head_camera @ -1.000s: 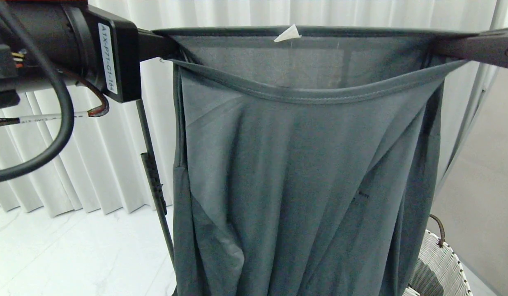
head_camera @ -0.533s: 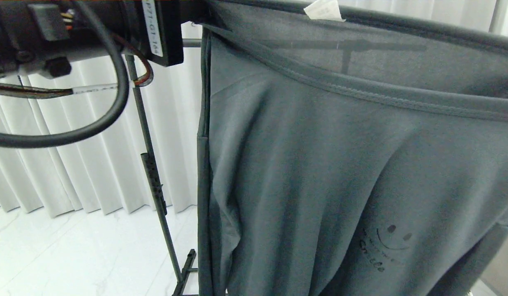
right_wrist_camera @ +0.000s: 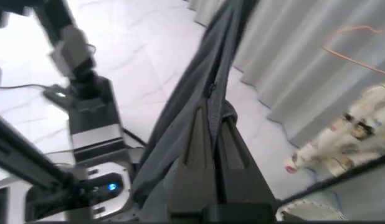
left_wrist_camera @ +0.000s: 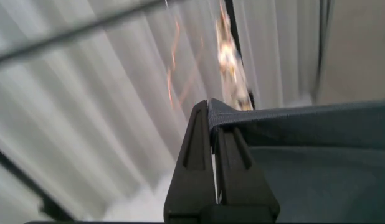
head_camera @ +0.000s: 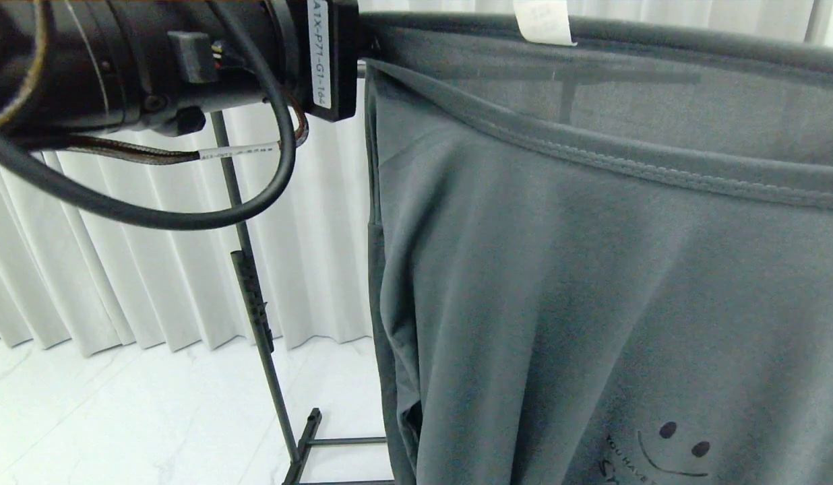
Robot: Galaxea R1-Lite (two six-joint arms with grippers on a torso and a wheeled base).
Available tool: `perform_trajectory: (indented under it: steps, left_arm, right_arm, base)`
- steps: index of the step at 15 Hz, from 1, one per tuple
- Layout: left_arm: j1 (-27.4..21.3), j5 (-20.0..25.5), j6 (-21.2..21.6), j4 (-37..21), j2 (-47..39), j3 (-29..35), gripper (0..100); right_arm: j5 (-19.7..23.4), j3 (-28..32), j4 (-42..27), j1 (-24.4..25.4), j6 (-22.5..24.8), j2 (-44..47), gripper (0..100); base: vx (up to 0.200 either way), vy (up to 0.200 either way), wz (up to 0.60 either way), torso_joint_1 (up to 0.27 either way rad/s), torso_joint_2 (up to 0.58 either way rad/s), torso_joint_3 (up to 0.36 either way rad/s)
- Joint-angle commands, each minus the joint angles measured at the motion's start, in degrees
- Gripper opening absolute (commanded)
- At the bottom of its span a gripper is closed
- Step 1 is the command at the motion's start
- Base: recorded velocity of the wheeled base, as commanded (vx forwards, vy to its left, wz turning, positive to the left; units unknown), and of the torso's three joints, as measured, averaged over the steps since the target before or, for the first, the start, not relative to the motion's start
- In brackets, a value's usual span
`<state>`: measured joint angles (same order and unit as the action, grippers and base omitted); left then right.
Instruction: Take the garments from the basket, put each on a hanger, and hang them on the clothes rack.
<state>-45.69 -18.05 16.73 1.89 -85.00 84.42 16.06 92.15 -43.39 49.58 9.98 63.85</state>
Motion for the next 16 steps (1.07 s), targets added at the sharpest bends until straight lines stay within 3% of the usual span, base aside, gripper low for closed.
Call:
perform_trajectory:
  steps: [1,2,3,4,6,8,11,14,16]
  left_arm:
    - [-0.36,-0.05,-2.58,-6.02,3.09,1.45,0]
    - [-0.89,-0.05,-5.39,-10.94,4.06,3.12,0]
    - [-3.09,0.04,-12.24,-23.25,5.90,8.04,0]
    - [-4.76,0.12,-17.08,-30.81,6.43,11.91,0]
    - [-9.15,0.83,-24.99,-42.76,7.40,18.76,0]
    - [-14.34,1.00,-28.68,-47.50,8.72,21.05,0]
    - [-21.11,1.18,-30.35,-50.32,10.30,20.96,0]
    - [-21.11,1.27,-30.26,-50.41,10.30,20.61,0]
    - [-18.12,0.65,-27.10,-50.32,9.59,18.94,0]
  right_arm:
    - [-3.31,-0.04,0.85,-2.47,0.30,1.36,0]
    - [-4.01,-0.13,2.17,-3.08,0.21,1.89,0]
    - [-4.28,-0.92,6.30,-3.70,0.21,3.03,0]
    - [-4.28,-1.89,9.90,-3.70,0.21,3.91,0]
    - [-3.93,-3.38,17.02,-3.35,0.30,6.37,0]
    - [-4.01,-3.12,22.03,-2.38,0.30,9.01,0]
    - [-4.10,-3.03,26.42,-2.29,0.30,11.29,0]
    - [-4.28,-3.12,26.42,-2.29,0.30,11.03,0]
    - [-4.89,-3.20,26.16,-2.65,0.30,10.33,0]
  base:
    - [0.000,0.000,0.00,0.000,0.00,0.000]
    - [0.000,0.000,0.00,0.000,0.00,0.000]
    - [0.000,0.000,0.00,0.000,0.00,0.000]
    - [0.000,0.000,0.00,0.000,0.00,0.000]
    - [0.000,0.000,0.00,0.000,0.00,0.000]
    - [0.000,0.000,0.00,0.000,0.00,0.000]
    - [0.000,0.000,0.00,0.000,0.00,0.000]
    - [0.000,0.000,0.00,0.000,0.00,0.000]
    - [0.000,0.000,0.00,0.000,0.00,0.000]
